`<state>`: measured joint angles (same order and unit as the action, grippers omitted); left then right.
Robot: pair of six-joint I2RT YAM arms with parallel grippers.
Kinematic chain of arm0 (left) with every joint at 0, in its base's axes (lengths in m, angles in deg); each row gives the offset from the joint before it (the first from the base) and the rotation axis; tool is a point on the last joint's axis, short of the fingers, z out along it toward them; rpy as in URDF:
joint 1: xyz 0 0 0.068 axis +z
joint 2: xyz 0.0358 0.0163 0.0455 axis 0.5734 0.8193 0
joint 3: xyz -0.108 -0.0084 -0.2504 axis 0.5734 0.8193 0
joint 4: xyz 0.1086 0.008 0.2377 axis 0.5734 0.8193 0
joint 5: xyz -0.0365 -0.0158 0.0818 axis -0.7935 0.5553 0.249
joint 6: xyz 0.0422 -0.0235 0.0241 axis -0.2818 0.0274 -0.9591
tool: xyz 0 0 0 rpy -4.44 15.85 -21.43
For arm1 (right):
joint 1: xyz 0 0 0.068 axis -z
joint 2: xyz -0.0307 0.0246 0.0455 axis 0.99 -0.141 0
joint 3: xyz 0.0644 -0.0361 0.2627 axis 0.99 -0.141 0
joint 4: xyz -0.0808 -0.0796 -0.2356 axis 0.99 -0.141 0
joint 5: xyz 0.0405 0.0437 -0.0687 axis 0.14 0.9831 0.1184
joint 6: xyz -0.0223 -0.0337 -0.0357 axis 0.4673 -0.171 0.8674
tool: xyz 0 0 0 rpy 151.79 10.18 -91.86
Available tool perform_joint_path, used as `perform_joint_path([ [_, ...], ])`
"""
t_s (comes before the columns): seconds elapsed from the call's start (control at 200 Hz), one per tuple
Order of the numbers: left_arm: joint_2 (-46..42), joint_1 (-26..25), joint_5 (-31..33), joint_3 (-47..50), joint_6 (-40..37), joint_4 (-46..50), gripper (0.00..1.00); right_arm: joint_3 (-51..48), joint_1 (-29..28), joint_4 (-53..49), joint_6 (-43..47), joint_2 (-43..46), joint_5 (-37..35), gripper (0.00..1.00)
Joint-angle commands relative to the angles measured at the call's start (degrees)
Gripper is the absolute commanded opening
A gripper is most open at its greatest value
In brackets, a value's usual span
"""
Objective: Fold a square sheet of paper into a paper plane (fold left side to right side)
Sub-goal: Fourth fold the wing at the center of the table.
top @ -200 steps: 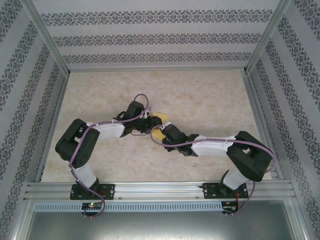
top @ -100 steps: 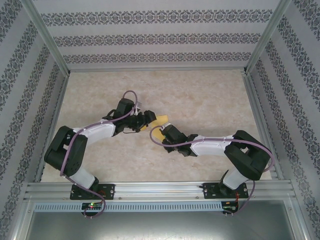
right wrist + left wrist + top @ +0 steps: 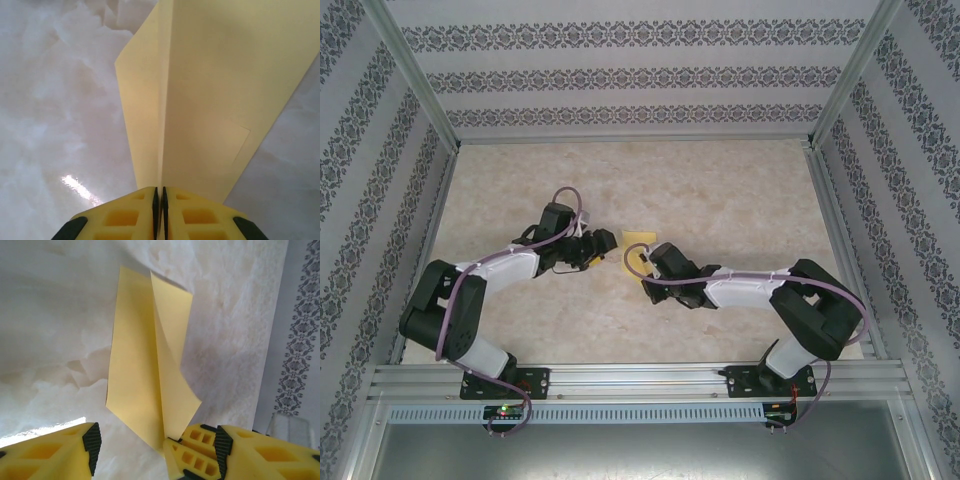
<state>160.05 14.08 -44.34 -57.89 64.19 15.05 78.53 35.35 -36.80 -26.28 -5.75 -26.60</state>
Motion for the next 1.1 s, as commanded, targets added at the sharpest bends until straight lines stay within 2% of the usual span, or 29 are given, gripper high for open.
perform_joint_path([
  [0.0, 2.7, -2.04, -1.87, 0.66, 0.52, -4.25, 0.6, -2.14, 2.59, 3.63, -3.16, 1.2, 8.27, 0.12],
  [0.165, 8.04, -4.93, -2.51, -3.28, 1.79, -6.85, 0.59, -3.01, 4.47, 4.17, -3.64, 1.01, 10.81, 0.12],
  [0.28, 10.85, -6.33, -2.42, -6.05, 1.84, -6.92, 0.58, -4.81, 6.61, 8.38, -5.73, 0.72, 14.78, 0.12],
  [0.555, 14.64, -7.25, -2.52, -8.42, 2.5, -7.49, 0.56, -6.36, 8.9, 13.15, -8.91, -0.51, 18.89, 0.11],
  [0.774, 16.57, -7.83, -2.21, -10.28, 2.8, -7.24, 0.46, -6.82, 10.46, 14.72, -10.72, -1.09, 20.74, 0.11],
  [1.099, 19.55, -8.37, -1.55, -11.59, 3.11, -7.04, 0.47, -6.99, 11.26, 16.76, -12.18, -3.82, 22.67, 0.12],
])
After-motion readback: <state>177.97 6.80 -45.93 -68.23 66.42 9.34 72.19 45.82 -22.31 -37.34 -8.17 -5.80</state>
